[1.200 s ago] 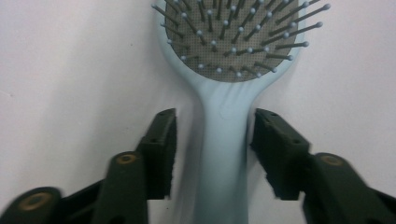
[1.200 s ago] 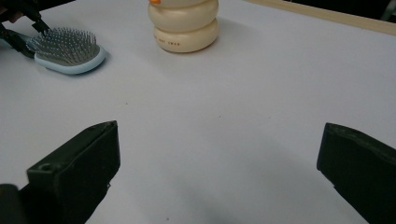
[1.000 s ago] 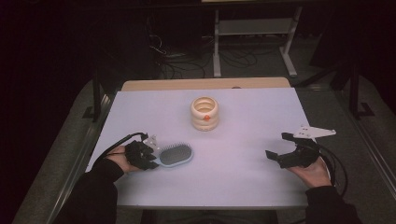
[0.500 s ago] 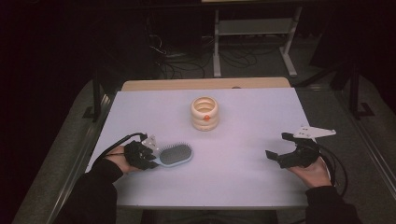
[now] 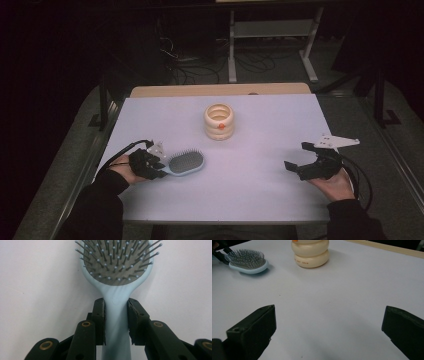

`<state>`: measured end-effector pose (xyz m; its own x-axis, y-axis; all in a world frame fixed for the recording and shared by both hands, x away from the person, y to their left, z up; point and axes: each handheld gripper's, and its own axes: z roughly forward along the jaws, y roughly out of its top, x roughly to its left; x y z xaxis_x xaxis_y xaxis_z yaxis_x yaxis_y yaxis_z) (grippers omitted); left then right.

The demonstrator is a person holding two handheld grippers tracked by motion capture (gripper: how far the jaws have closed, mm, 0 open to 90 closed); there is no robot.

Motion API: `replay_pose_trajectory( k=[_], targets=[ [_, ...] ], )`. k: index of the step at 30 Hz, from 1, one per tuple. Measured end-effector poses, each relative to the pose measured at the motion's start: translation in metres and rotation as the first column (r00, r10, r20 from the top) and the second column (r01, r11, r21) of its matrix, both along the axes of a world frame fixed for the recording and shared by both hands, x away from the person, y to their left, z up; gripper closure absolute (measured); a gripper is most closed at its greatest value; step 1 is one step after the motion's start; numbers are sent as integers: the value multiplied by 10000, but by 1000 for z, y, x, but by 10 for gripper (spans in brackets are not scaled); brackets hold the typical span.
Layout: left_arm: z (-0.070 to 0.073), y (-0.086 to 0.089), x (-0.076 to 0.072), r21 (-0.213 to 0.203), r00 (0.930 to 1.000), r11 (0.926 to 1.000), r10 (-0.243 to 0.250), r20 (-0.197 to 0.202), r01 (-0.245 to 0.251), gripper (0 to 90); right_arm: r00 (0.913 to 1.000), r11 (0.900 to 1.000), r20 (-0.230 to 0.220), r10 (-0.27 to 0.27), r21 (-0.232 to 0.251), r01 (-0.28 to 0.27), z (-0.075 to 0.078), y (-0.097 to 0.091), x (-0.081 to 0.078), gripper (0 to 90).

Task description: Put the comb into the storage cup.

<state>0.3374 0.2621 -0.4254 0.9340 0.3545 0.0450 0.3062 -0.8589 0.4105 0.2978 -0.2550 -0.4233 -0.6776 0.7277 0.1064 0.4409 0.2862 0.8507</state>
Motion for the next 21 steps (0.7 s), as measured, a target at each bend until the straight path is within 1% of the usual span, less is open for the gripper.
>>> replay_pose_trajectory(
  k=[1, 4, 7, 9, 11, 17, 21],
  targets=[
    [1, 0, 0, -17, 10000, 10000, 25, 62, -25, 705, 10000, 10000, 2, -7, 7, 7, 0, 0, 0, 0],
    [5, 1, 1, -145, 10000, 9999, 66, 74, -65, 705, 10000, 10000, -2, -13, 14, 13, 0, 0, 0, 0],
    [10, 2, 1, -171, 9997, 9998, 75, 239, -71, 705, 10000, 10000, -6, -10, 17, 10, 0, 0, 0, 0],
    [15, 3, 0, -249, 9994, 9996, 102, 324, -94, 705, 10000, 10000, -11, -13, 15, 13, 0, 0, 0, 0],
    [19, 3, 0, -285, 9986, 9996, 107, 512, -92, 705, 10000, 10000, -10, -12, 10, 12, 0, 0, 0, 0],
    [32, 4, -1, -511, 9961, 9986, 177, 867, -133, 705, 10000, 10000, -10, -7, 16, 7, 0, 0, 0, 0],
    [41, 2, 0, -556, 9947, 9984, 113, 1021, -56, 705, 10000, 10000, -14, -8, 16, 8, 0, 0, 0, 0]
  ],
)
